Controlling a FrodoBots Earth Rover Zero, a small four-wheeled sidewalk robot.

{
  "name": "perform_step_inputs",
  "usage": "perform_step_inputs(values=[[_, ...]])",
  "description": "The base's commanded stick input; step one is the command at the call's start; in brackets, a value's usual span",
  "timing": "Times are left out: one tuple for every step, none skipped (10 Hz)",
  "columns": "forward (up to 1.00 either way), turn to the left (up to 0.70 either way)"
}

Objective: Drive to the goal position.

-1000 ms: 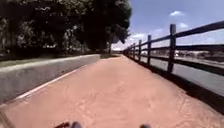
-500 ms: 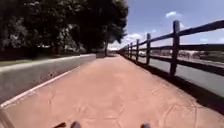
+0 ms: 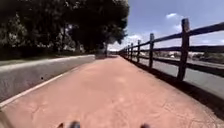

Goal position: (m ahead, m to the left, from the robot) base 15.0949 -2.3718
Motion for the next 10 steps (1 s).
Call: perform_step_inputs(values=[[0.7,0.0],[0.7,0.0],[0.7,0.0],[0.7,0.0],[0.7,0.0],[0.7,0.0],[0.7,0.0],[0.7,0.0],[0.7,0.0],[0.7,0.0]])
